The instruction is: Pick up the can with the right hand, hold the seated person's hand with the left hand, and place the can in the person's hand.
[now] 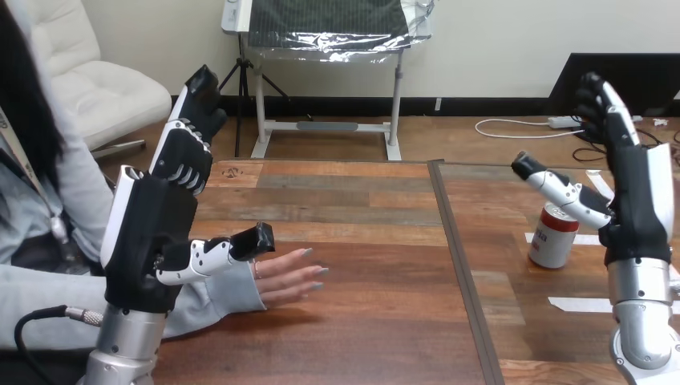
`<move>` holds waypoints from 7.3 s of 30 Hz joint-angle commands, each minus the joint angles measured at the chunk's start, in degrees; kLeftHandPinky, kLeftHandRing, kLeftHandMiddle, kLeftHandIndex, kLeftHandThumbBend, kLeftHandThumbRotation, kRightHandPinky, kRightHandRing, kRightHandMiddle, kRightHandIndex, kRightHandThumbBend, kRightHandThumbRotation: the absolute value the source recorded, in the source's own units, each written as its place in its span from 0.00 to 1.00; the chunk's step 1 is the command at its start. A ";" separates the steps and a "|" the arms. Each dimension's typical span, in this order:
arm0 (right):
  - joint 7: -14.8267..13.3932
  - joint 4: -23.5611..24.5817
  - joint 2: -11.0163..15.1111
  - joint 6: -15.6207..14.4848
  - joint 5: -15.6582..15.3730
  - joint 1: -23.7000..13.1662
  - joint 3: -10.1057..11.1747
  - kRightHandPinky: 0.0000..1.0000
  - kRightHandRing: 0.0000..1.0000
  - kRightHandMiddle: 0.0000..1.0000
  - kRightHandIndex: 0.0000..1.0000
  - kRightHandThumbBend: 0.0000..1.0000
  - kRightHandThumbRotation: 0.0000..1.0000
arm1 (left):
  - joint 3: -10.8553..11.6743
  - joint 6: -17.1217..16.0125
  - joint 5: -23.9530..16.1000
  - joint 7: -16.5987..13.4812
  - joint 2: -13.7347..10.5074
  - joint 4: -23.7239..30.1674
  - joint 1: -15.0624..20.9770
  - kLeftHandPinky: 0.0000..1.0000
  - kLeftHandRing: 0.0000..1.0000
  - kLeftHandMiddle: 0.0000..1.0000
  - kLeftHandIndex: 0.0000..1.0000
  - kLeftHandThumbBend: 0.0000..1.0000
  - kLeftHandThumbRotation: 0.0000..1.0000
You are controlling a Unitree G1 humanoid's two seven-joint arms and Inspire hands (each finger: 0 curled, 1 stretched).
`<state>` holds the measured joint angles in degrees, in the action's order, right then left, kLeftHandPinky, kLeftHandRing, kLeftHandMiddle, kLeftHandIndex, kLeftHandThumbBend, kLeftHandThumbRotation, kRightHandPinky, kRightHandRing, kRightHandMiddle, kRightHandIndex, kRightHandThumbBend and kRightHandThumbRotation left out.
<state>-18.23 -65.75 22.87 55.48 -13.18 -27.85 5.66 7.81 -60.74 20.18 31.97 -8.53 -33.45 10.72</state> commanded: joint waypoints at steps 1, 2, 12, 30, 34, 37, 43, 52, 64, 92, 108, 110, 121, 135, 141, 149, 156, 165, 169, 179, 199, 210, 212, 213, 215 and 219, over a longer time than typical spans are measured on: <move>-0.24 -1.19 1.28 -1.42 0.44 -4.97 0.29 0.86 0.88 0.88 0.92 1.00 0.51 | 0.38 -0.60 0.99 0.62 -0.49 -0.15 1.72 0.97 1.00 1.00 0.97 1.00 0.42; -0.25 -1.44 1.27 -1.80 0.32 -4.98 0.20 0.86 0.88 0.88 0.92 1.00 0.51 | 0.42 -0.53 0.84 0.47 -0.56 0.12 1.49 0.97 1.00 1.00 0.97 1.00 0.42; 2.27 -3.31 0.30 -3.45 2.07 -5.23 0.74 0.85 0.88 0.89 0.92 1.00 0.55 | 0.68 -0.22 2.55 1.93 -0.64 0.05 1.13 0.98 1.00 1.00 0.96 1.00 0.40; 6.56 -4.81 -1.86 -6.80 5.86 -4.83 1.84 0.87 0.89 0.89 0.94 1.00 0.56 | 1.50 -1.46 2.24 1.48 -0.61 -0.16 1.17 0.96 0.99 1.00 0.96 1.00 0.42; 6.45 -4.95 -2.03 -6.79 6.15 -4.75 1.63 0.87 0.90 0.89 0.95 1.00 0.55 | 1.89 -2.31 1.05 0.98 -0.80 -0.58 1.31 0.95 0.99 1.00 0.96 1.00 0.44; 6.22 -4.77 -2.17 -6.88 5.99 -4.61 1.48 0.86 0.89 0.89 0.95 1.00 0.55 | 1.80 -1.85 1.91 1.68 -0.79 -0.55 1.38 0.95 0.99 1.00 0.96 1.00 0.44; 8.91 -4.94 -3.06 -6.55 8.27 -4.46 2.63 0.86 0.90 0.89 0.95 1.00 0.53 | 2.11 -2.33 1.14 1.58 -0.99 -0.93 1.34 0.95 0.98 1.00 0.96 1.00 0.45; 7.85 -4.87 -3.10 -6.45 7.33 -4.16 2.04 0.86 0.89 0.88 0.95 1.00 0.53 | 1.87 -1.74 2.43 2.93 -1.20 -0.77 1.14 0.96 0.99 1.00 0.97 1.00 0.45; 8.55 -5.06 -3.45 -6.21 7.83 -4.12 2.28 0.86 0.89 0.88 0.96 1.00 0.53 | 1.84 -0.10 4.19 4.64 -1.10 0.00 0.85 0.98 1.00 1.00 0.97 1.00 0.43; 7.48 -5.44 -3.25 -7.97 6.99 -4.01 1.84 0.87 0.89 0.89 0.95 1.00 0.52 | 2.23 -0.68 4.83 6.20 -1.29 -0.29 0.99 0.97 0.99 1.00 0.97 1.00 0.44; 3.62 -5.57 -2.47 -9.11 3.80 -3.92 0.36 0.87 0.89 0.89 0.95 1.00 0.52 | 2.70 -0.74 5.63 7.89 -1.46 -0.45 0.77 0.98 1.00 1.00 0.98 1.00 0.43; 3.23 -5.64 -2.41 -9.08 3.54 -3.93 0.36 0.88 0.90 0.89 0.95 1.00 0.52 | 2.74 -0.43 5.88 8.10 -1.47 -0.38 0.67 0.98 1.00 1.00 0.98 1.00 0.43; 2.58 -5.83 -2.19 -8.96 3.20 -3.93 0.60 0.89 0.90 0.90 0.95 1.00 0.51 | 3.24 -0.76 5.73 8.21 -1.48 -0.67 0.57 0.98 1.00 1.00 0.98 1.00 0.44; 0.69 -5.54 -2.03 -8.62 2.34 -3.68 0.65 0.90 0.92 0.91 0.96 1.00 0.53 | 3.14 1.27 7.75 9.89 -1.83 0.06 0.33 0.99 1.00 1.00 0.98 1.00 0.42; -0.37 -5.50 -1.75 -8.43 1.29 -3.53 0.24 0.89 0.91 0.92 0.96 1.00 0.53 | 3.68 0.02 7.00 9.96 -1.91 -0.79 0.75 1.00 1.00 1.00 0.98 1.00 0.42; -1.05 -5.44 -1.80 -8.30 0.96 -3.36 0.26 0.88 0.91 0.92 0.97 1.00 0.53 | 3.90 0.64 7.73 11.23 -1.95 -1.06 1.07 1.00 1.00 1.00 0.98 1.00 0.41; -1.12 -5.42 -1.91 -8.60 1.04 -3.22 0.32 0.89 0.92 0.92 0.97 1.00 0.53 | 4.66 -0.20 6.09 10.16 -1.75 -1.45 1.18 0.99 1.00 1.00 0.98 1.00 0.43; -2.06 -5.46 -1.73 -9.65 0.33 -3.03 -0.46 0.91 0.93 0.93 0.98 1.00 0.54 | 4.60 0.71 6.90 10.94 -2.00 -1.36 1.25 0.99 1.00 1.00 0.98 1.00 0.43; -2.64 -5.50 -1.67 -9.65 0.03 -2.93 -0.77 0.89 0.92 0.93 0.98 1.00 0.54 | 4.58 0.44 7.17 11.47 -2.12 -1.52 1.51 0.99 1.00 1.00 0.98 1.00 0.43; -2.67 -5.63 -1.89 -10.22 0.06 -2.76 -0.60 0.89 0.93 0.93 0.99 1.00 0.54 | 4.79 0.59 7.81 12.32 -2.32 -1.86 1.96 0.99 1.00 1.00 0.99 1.00 0.43; -3.14 -5.89 -2.13 -10.17 -0.13 -2.48 -0.78 0.89 0.93 0.94 0.99 1.00 0.54 | 4.88 0.59 7.78 12.51 -2.40 -1.94 2.12 0.98 1.00 1.00 0.99 1.00 0.43; -3.48 -5.70 -2.22 -9.96 -0.15 -2.33 -0.81 0.89 0.93 0.94 0.98 1.00 0.53 | 4.82 0.39 7.23 12.50 -2.57 -1.96 2.20 0.98 1.00 1.00 1.00 1.00 0.42; -3.40 -5.68 -2.20 -9.85 -0.12 -2.29 -0.82 0.89 0.93 0.94 0.98 1.00 0.53 | 4.82 0.05 7.17 12.57 -2.56 -2.09 2.30 0.98 1.00 1.00 1.00 1.00 0.43; -3.38 -5.68 -2.19 -9.82 -0.11 -2.28 -0.82 0.90 0.93 0.94 0.98 1.00 0.53 | 4.83 -0.05 7.16 12.60 -2.55 -2.12 2.33 0.98 1.00 1.00 1.00 1.00 0.43; -3.59 -5.63 -2.15 -9.76 -0.26 -2.24 -0.94 0.90 0.93 0.94 0.98 1.00 0.54 | 4.85 -0.07 7.03 12.52 -2.59 -2.17 2.27 0.98 1.00 1.00 1.00 1.00 0.43; -3.44 -5.55 -2.20 -9.76 -0.10 -2.21 -0.86 0.90 0.93 0.94 0.98 1.00 0.54 | 4.88 -0.09 6.99 12.49 -2.56 -2.32 2.23 0.98 1.00 1.00 1.00 1.00 0.43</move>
<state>-21.06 -72.20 20.30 44.98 -13.48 -28.14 5.02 12.28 -60.23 26.99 44.59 -10.36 -35.38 9.50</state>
